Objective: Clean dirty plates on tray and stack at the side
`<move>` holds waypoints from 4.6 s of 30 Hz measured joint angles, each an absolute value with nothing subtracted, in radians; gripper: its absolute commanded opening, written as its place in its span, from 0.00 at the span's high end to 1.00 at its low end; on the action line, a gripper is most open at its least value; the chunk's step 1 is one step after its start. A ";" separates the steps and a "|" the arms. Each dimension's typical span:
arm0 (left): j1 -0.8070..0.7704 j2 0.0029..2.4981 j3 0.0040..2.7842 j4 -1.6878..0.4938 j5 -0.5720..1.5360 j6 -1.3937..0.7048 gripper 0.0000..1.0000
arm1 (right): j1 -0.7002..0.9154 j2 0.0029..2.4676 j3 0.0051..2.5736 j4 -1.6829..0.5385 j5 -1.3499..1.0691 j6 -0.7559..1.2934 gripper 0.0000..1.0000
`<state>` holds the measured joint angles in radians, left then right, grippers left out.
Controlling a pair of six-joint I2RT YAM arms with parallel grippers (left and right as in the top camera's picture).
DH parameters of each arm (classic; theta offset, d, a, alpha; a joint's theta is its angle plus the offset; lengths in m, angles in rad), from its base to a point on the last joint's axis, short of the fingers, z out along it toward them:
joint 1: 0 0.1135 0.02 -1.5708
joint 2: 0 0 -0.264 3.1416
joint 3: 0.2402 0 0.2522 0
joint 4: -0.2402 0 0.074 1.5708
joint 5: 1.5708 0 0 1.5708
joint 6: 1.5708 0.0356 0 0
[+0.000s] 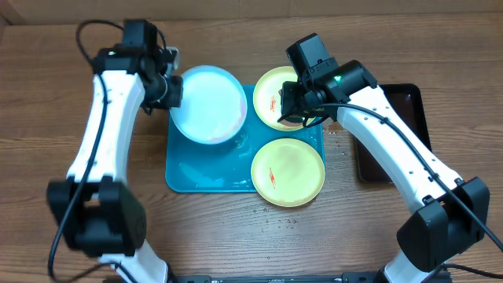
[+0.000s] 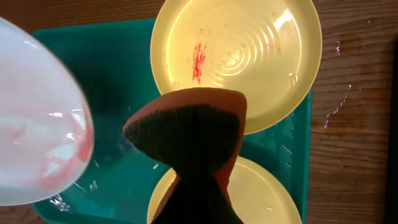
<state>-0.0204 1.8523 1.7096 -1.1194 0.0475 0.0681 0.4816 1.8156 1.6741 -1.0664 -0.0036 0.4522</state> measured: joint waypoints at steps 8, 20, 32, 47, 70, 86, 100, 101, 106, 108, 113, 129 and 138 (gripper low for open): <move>-0.136 1.779 1.715 -1.201 -0.281 -0.060 0.96 | 0.456 1.816 1.674 -1.066 -0.004 0.447 0.96; -0.420 1.779 1.715 -1.352 -0.811 -0.355 0.96 | 0.432 1.816 1.674 -1.067 -0.004 0.444 0.96; -0.548 1.779 1.715 -1.481 -1.013 -0.539 0.96 | 0.433 1.816 1.674 -1.107 -0.004 0.443 0.96; -0.557 1.779 1.715 -1.542 -1.045 -0.613 0.96 | 0.432 1.816 1.674 -1.114 -0.004 0.443 0.96; -0.204 1.779 1.715 -1.398 -0.492 -0.435 0.95 | 0.432 1.816 1.674 -1.120 -0.022 0.443 0.96; 0.471 1.778 1.507 -1.044 -0.051 -0.180 0.96 | 0.433 1.816 1.674 -1.127 -0.022 0.443 0.96; 0.558 1.779 1.235 -0.766 -0.021 -0.206 0.59 | 0.432 1.816 1.674 -1.131 -0.022 0.443 0.96; 0.558 1.779 1.235 -0.768 -0.017 -0.206 0.59 | 0.432 1.816 1.674 -1.131 -0.022 0.443 0.96; 0.557 1.779 1.269 -0.855 0.051 -0.197 0.58 | 0.432 1.816 1.674 -1.133 -0.022 0.443 0.96; 0.548 1.779 1.322 -0.910 0.101 -0.178 0.59 | 0.432 1.816 1.677 -1.142 -0.022 0.443 0.96; 0.445 1.778 1.463 -1.031 0.211 -0.132 0.57 | 0.413 1.816 1.724 -1.182 -0.023 0.430 0.96; -0.221 1.778 1.320 -0.936 0.487 -0.234 0.52 | 0.220 1.816 1.752 -1.249 -0.080 0.398 0.96; -0.447 1.778 1.256 -0.907 0.358 -0.377 0.52 | 0.223 1.816 1.752 -1.254 -0.101 0.381 0.96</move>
